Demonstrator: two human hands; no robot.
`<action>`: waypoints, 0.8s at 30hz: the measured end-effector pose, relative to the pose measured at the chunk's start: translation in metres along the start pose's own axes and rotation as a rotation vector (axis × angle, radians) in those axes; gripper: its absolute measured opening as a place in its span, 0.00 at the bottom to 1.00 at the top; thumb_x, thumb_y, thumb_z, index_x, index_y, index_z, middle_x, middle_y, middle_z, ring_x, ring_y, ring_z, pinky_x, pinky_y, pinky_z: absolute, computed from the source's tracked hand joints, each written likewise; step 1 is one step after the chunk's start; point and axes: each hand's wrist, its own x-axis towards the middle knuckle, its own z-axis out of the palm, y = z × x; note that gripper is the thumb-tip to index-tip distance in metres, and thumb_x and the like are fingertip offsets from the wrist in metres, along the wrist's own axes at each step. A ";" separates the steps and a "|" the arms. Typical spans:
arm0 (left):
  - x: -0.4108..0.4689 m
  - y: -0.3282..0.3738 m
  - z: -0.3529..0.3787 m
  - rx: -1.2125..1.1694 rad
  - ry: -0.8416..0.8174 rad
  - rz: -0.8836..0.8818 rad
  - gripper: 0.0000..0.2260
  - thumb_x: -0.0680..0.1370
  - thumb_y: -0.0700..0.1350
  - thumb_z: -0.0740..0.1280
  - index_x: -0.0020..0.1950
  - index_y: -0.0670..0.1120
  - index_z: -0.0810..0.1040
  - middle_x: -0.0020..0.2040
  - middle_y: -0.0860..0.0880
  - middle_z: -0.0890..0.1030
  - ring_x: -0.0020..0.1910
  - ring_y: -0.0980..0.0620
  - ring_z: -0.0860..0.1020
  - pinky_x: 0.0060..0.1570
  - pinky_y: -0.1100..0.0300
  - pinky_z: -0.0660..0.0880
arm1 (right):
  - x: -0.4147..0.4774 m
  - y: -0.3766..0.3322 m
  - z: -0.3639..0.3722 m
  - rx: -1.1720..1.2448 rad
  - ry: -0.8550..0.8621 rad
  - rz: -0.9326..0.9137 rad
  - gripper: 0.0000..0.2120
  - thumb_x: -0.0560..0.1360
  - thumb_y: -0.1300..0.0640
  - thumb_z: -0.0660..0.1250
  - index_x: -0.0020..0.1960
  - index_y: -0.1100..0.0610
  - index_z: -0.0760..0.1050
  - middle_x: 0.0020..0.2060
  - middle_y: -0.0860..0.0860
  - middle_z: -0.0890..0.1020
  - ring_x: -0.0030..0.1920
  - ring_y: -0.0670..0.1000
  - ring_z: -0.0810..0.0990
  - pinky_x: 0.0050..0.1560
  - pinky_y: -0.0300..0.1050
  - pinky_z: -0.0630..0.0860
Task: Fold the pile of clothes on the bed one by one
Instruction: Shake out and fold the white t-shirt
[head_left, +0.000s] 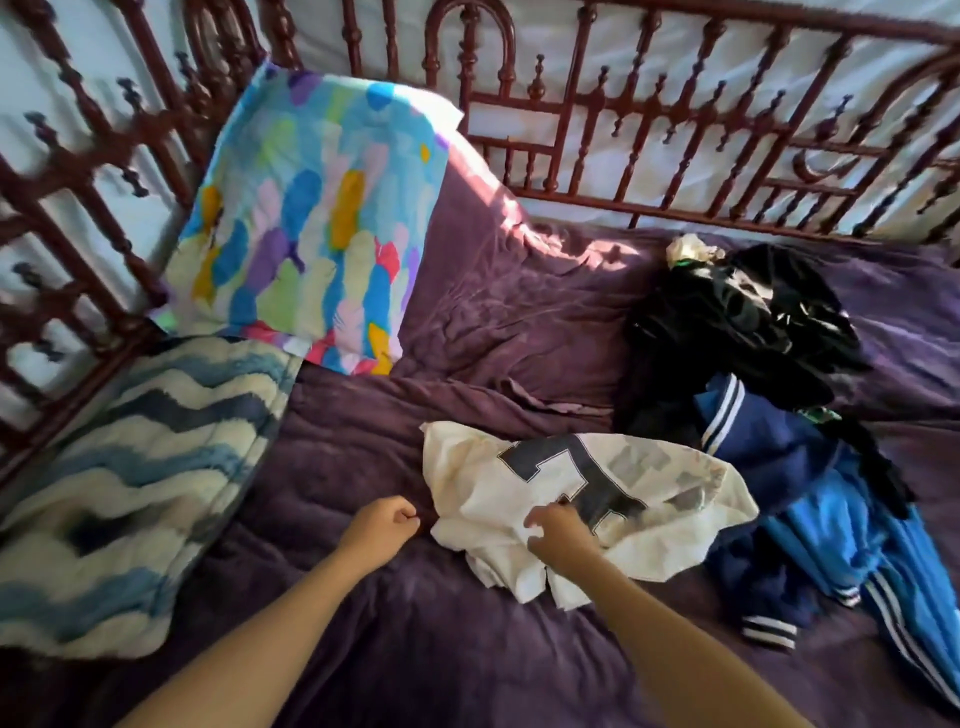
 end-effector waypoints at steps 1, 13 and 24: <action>-0.001 -0.010 0.000 -0.010 0.009 -0.041 0.10 0.77 0.44 0.66 0.56 0.42 0.79 0.55 0.46 0.81 0.55 0.50 0.77 0.55 0.60 0.71 | 0.007 -0.007 0.012 -0.024 -0.035 -0.026 0.15 0.75 0.57 0.61 0.62 0.53 0.73 0.62 0.51 0.75 0.65 0.53 0.68 0.62 0.44 0.67; 0.001 -0.092 -0.008 -0.109 0.104 -0.296 0.08 0.77 0.39 0.65 0.54 0.39 0.80 0.53 0.44 0.82 0.48 0.52 0.77 0.44 0.67 0.66 | 0.085 -0.059 0.073 -0.599 -0.075 -0.267 0.30 0.76 0.61 0.60 0.75 0.54 0.53 0.73 0.61 0.54 0.74 0.60 0.51 0.70 0.59 0.54; 0.048 -0.074 -0.001 -0.153 -0.011 -0.225 0.09 0.78 0.42 0.63 0.54 0.42 0.80 0.53 0.46 0.82 0.55 0.49 0.78 0.49 0.63 0.68 | 0.110 -0.042 -0.002 -0.261 0.136 0.053 0.13 0.77 0.54 0.59 0.59 0.58 0.71 0.52 0.54 0.81 0.56 0.56 0.77 0.56 0.47 0.64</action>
